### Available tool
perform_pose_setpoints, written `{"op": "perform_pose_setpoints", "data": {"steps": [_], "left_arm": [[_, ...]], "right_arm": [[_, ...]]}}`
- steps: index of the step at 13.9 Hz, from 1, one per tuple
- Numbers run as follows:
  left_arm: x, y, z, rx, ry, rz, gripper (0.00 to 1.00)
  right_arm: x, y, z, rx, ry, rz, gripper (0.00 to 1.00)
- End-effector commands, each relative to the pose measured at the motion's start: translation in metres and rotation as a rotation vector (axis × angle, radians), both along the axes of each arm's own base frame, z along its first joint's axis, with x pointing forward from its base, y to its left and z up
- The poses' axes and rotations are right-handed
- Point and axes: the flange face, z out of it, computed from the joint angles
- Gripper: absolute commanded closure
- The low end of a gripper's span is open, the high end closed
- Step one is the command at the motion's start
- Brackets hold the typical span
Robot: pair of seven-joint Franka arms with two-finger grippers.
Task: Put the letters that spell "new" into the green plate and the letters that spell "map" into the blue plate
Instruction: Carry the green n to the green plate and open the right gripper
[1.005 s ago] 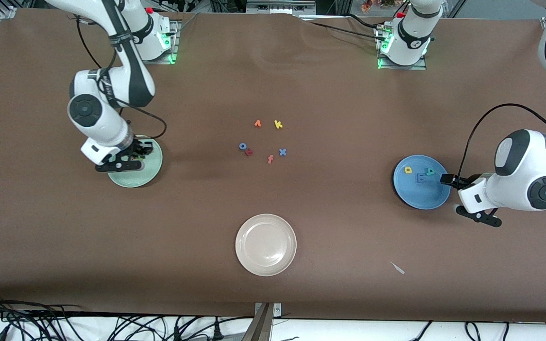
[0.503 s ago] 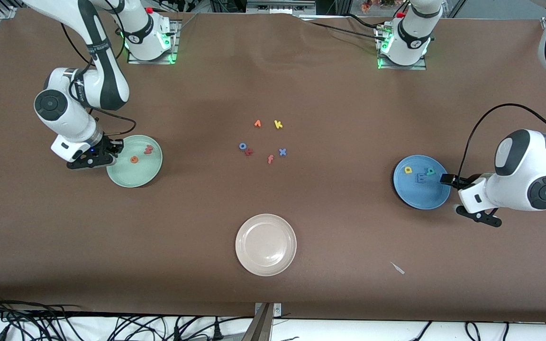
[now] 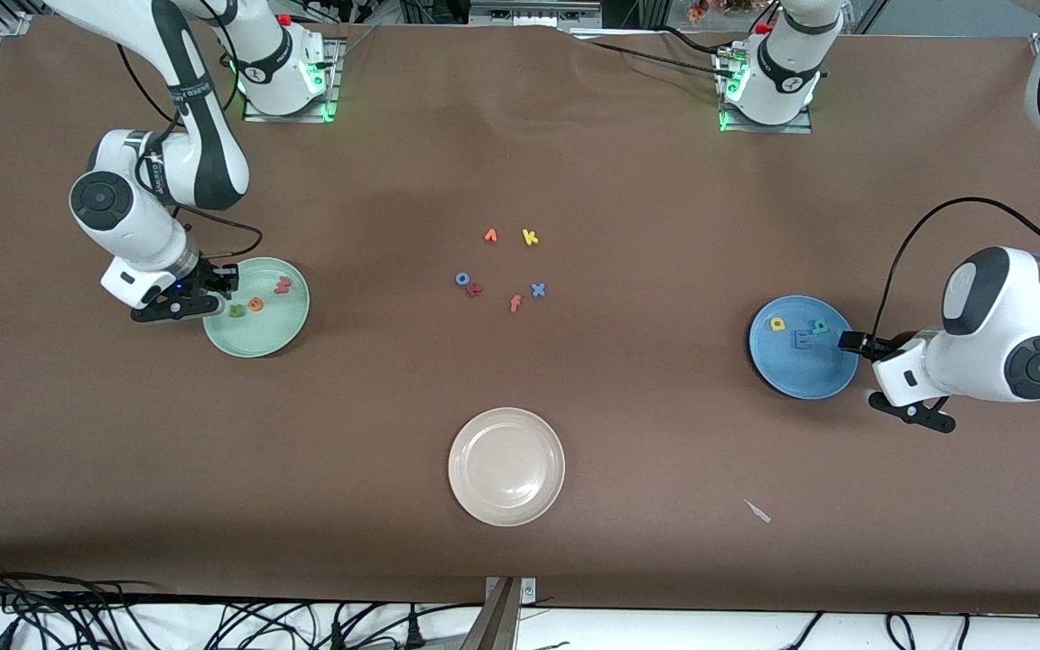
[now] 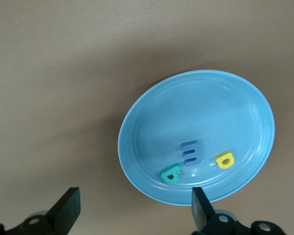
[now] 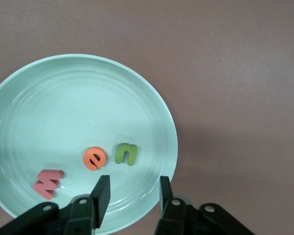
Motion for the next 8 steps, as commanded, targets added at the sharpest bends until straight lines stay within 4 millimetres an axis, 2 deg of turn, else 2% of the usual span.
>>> {"op": "perform_pose_setpoints", "data": {"steps": [1, 4, 6, 8], "left_arm": [[0.003, 0.003, 0.006, 0.001, 0.004, -0.015, 0.0], [0.003, 0.0, 0.007, 0.004, 0.002, -0.012, 0.0], [0.003, 0.004, 0.013, 0.011, 0.001, -0.01, 0.0], [0.003, 0.009, 0.031, 0.026, 0.029, 0.002, 0.0]], "right_arm": [[-0.002, -0.001, 0.0, 0.014, -0.01, -0.007, 0.51], [-0.002, 0.0, 0.002, 0.016, -0.01, -0.012, 0.51], [0.004, 0.008, 0.01, 0.023, -0.029, -0.034, 0.51], [0.013, 0.018, 0.022, 0.026, -0.01, -0.06, 0.49]]}}
